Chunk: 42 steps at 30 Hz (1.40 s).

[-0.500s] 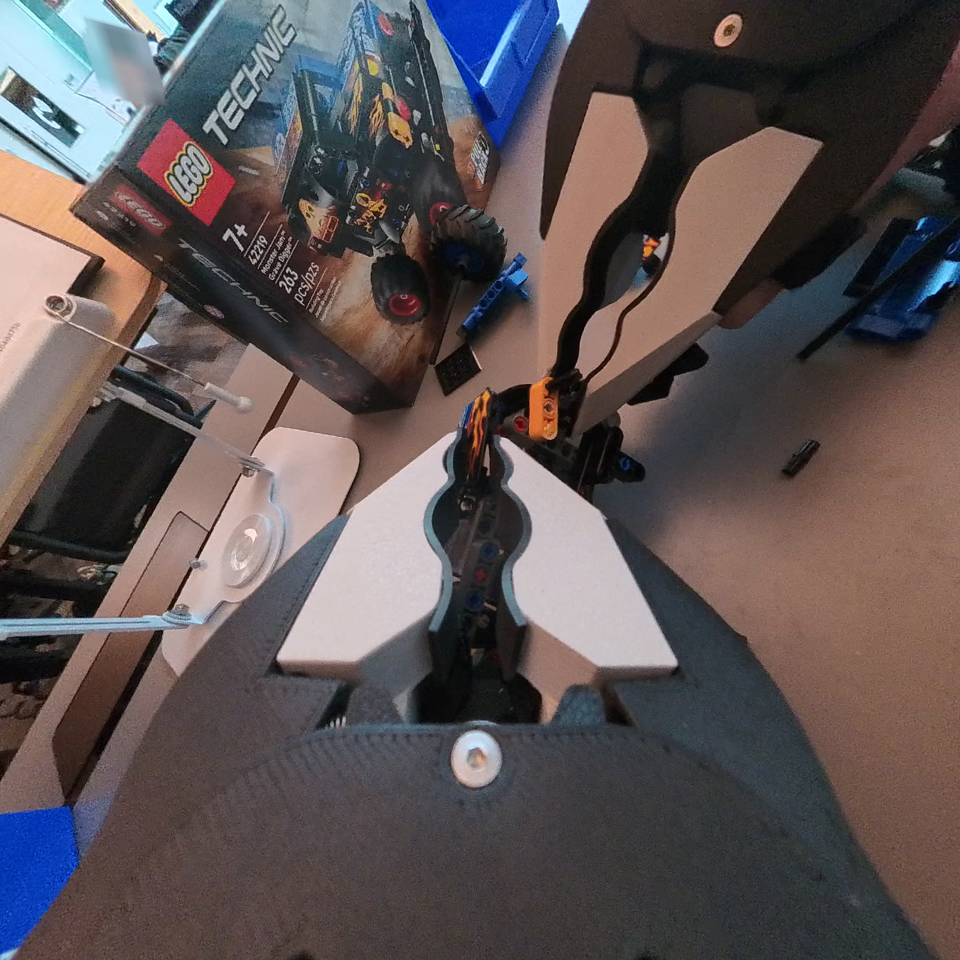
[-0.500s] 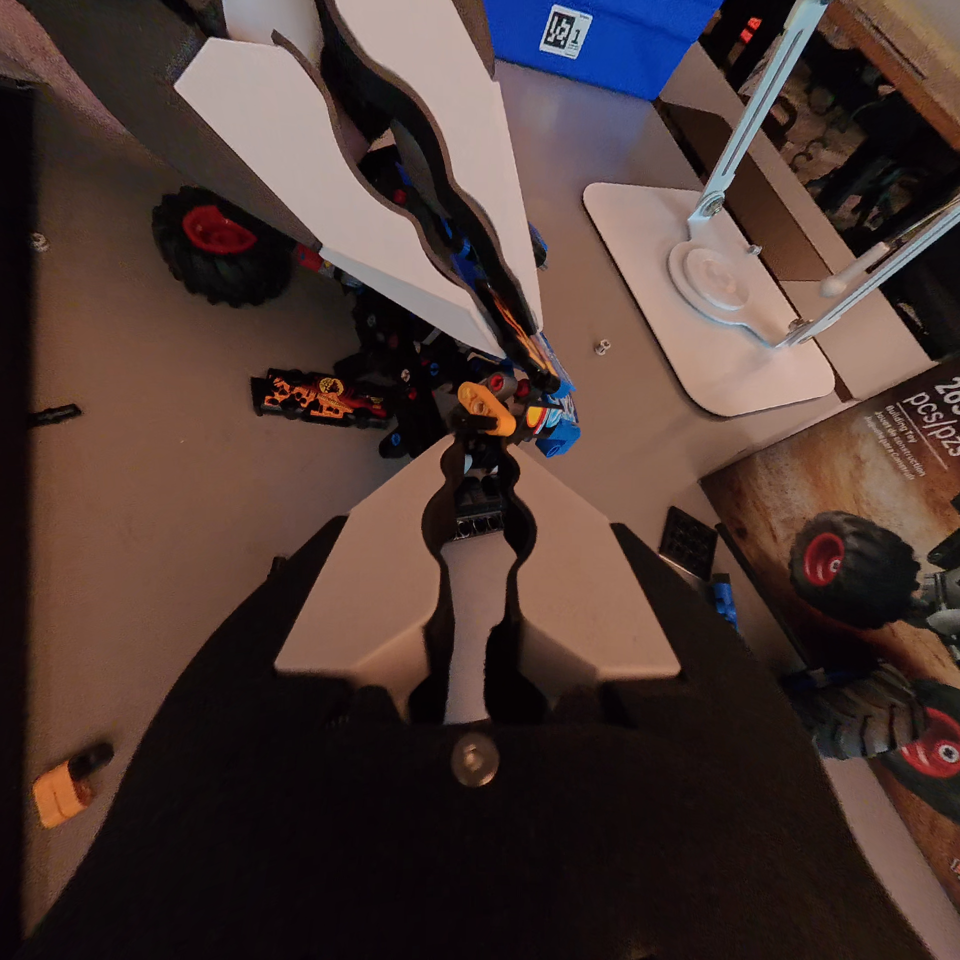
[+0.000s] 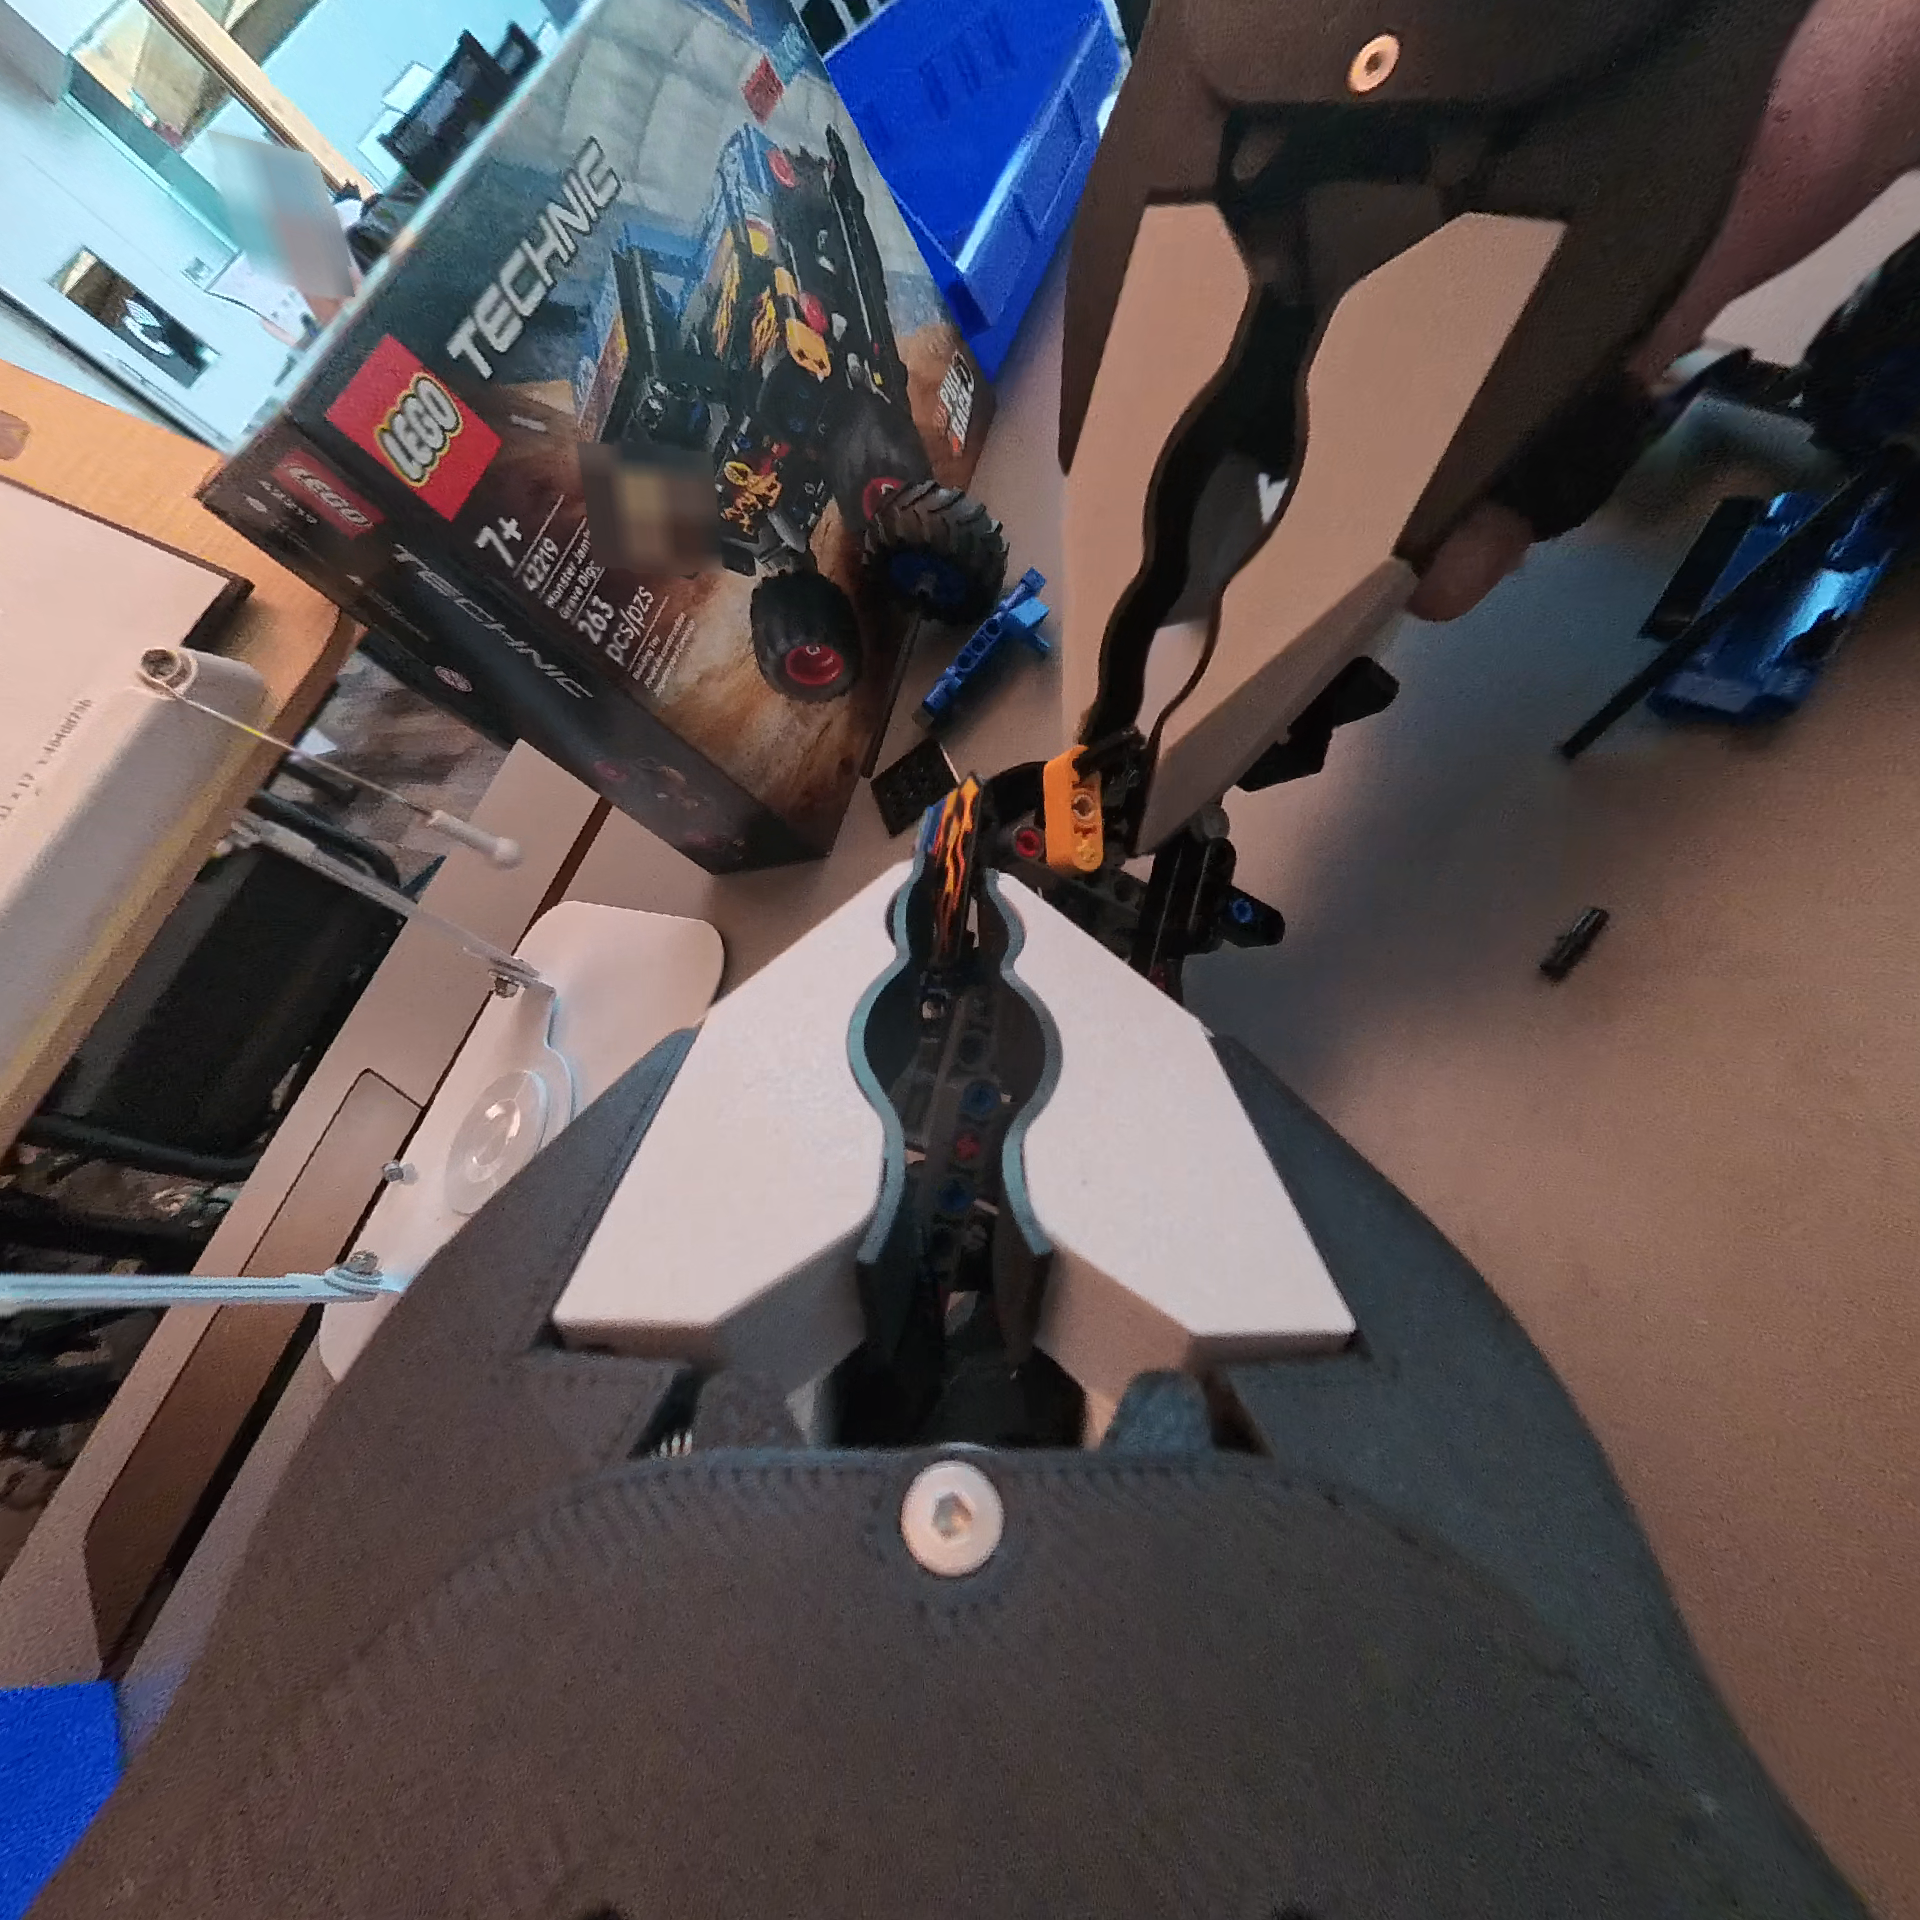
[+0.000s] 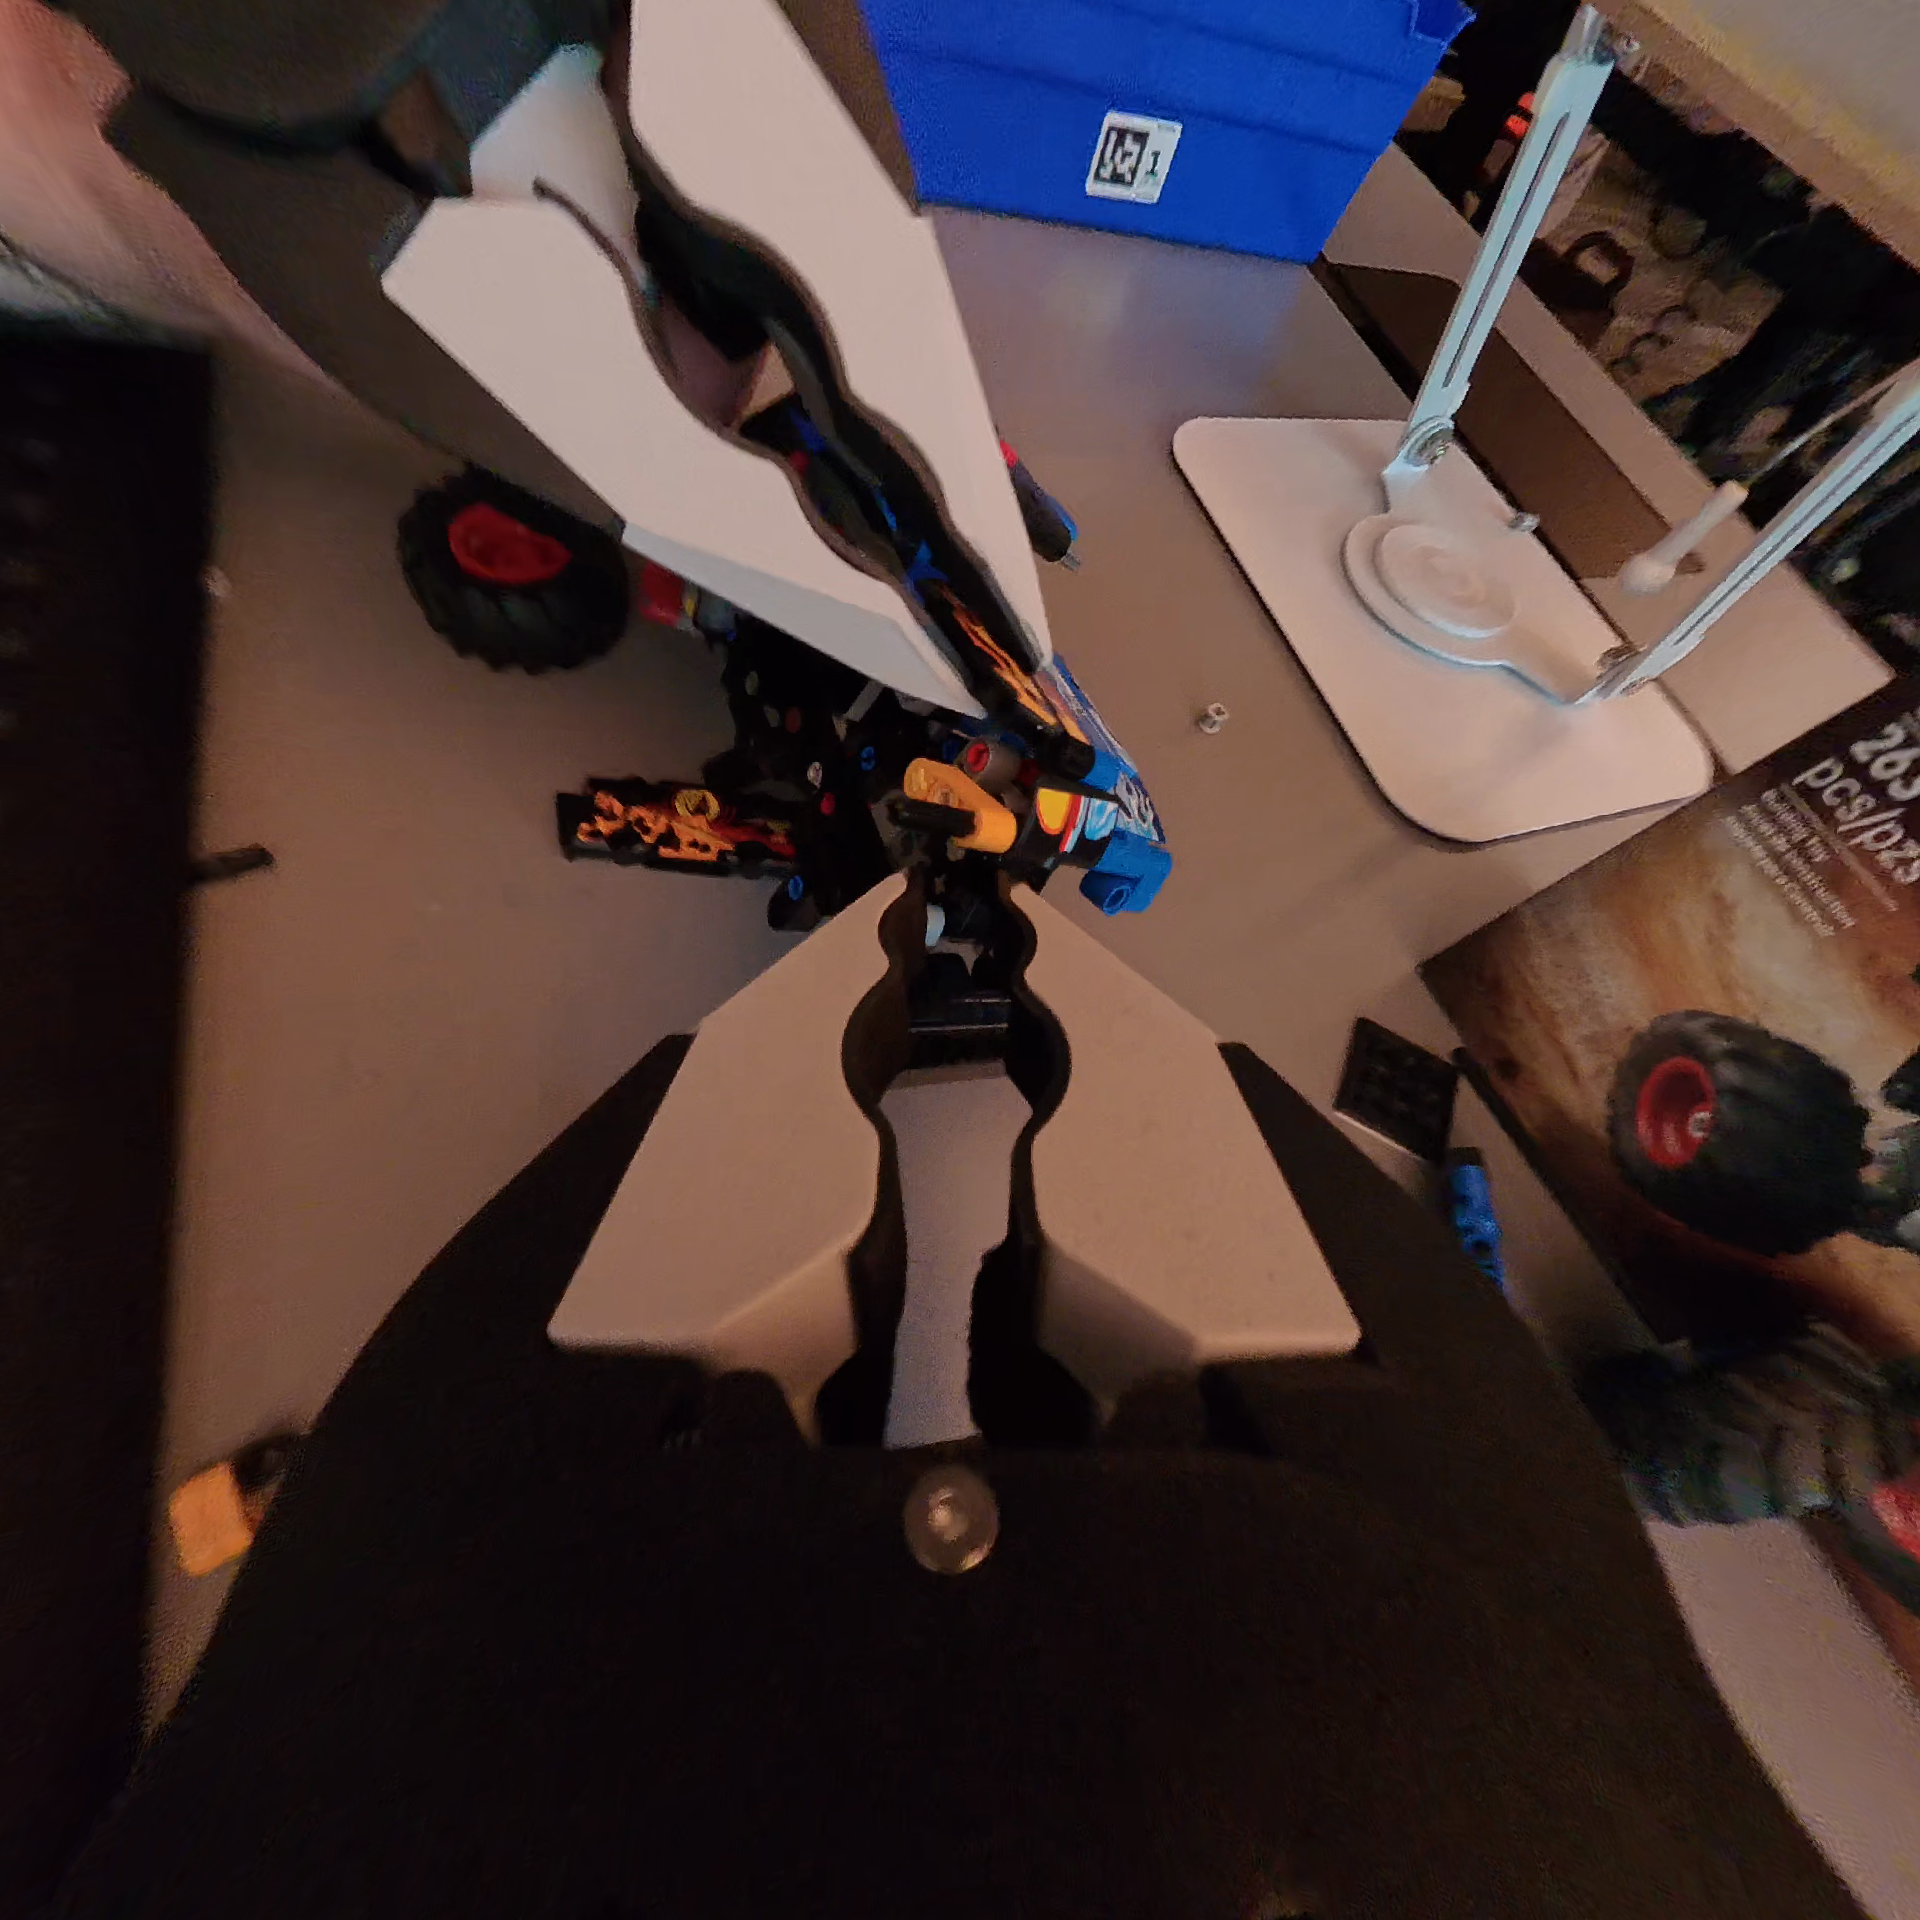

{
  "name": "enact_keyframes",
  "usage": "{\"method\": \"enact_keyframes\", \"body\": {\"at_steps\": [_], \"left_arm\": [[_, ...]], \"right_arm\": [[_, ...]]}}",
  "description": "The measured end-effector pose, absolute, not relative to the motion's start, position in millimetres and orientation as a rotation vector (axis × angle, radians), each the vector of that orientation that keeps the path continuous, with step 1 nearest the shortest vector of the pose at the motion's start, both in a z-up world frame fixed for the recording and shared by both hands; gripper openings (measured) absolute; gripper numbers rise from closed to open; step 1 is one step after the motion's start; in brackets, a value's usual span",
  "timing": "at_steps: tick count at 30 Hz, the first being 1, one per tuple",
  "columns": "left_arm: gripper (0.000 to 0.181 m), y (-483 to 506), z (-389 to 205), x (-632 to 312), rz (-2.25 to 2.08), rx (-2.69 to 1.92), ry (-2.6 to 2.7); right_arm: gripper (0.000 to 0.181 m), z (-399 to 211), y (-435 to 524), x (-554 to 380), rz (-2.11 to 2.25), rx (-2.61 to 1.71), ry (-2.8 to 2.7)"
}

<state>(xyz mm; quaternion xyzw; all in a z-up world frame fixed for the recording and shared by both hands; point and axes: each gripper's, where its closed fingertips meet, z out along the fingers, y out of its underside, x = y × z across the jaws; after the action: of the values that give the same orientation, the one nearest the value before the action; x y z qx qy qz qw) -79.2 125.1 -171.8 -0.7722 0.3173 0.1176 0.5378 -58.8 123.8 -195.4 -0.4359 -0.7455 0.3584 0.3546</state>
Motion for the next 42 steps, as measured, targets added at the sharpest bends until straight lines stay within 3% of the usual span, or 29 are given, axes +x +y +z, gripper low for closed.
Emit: {"method": "enact_keyframes", "body": {"at_steps": [2, 7, 11, 16, 20, 23, 28, 29, 31, 33, 34, 37, 39, 42], "left_arm": [[0.004, 125.9, -170.1, -80.7, 0.274, -1.831, 0.739], [0.004, 126.2, -172.8, -74.2, 0.352, -1.805, 0.781], [0.004, 127.7, -173.9, -74.9, 0.394, -1.797, 0.798], [0.005, 128.8, -177.6, -70.6, 0.477, -1.780, 0.829], [0.005, 132.1, -177.7, -71.6, 0.479, -1.783, 0.825], [0.005, 133.1, -181.9, -67.0, 0.506, -1.783, 0.862], [0.005, 133.9, -183.7, -65.3, 0.499, -1.788, 0.873], [0.005, 132.7, -184.2, -64.6, 0.483, -1.792, 0.878], [0.005, 129.8, -188.3, -62.9, 0.460, -1.815, 0.902], [0.008, 127.7, -191.0, -59.6, 0.444, -1.840, 0.923], [0.007, 126.0, -192.4, -58.6, 0.423, -1.865, 0.929], [0.031, 119.6, -182.3, -57.2, 0.464, -1.888, 0.995], [0.055, 117.5, -177.6, -59.8, 0.467, -1.967, 1.011], [0.067, 124.3, -177.8, -73.3, 0.447, -2.086, 1.028]], "right_arm": [[0.008, -188.2, 123.8, -57.8, 1.062, -1.183, -1.888], [0.030, -185.5, 128.3, -58.4, 1.074, -1.205, -1.855], [0.016, -184.0, 128.6, -57.4, 1.117, -1.212, -1.845], [0.013, -185.4, 126.5, -51.7, 1.134, -1.231, -1.882], [0.029, -179.2, 120.6, -50.9, 1.171, -1.209, -1.880], [0.015, -184.2, 120.4, -53.3, 1.136, -1.215, -1.895], [0.019, -186.3, 124.7, -49.8, 1.185, -1.220, -1.905], [0.040, -185.1, 130.8, -50.7, 1.165, -1.231, -1.875], [0.046, -190.9, 132.9, -50.1, 1.153, -1.243, -1.893], [0.043, -197.6, 129.1, -51.6, 1.134, -1.236, -1.927], [0.034, -203.0, 128.2, -52.2, 1.109, -1.244, -1.951], [0.020, -217.8, 128.1, -51.2, 1.057, -1.255, -2.007], [0.023, -217.4, 128.9, -51.2, 1.062, -1.248, -2.005], [0.032, -218.9, 132.4, -53.8, 1.026, -1.242, -2.002]]}}
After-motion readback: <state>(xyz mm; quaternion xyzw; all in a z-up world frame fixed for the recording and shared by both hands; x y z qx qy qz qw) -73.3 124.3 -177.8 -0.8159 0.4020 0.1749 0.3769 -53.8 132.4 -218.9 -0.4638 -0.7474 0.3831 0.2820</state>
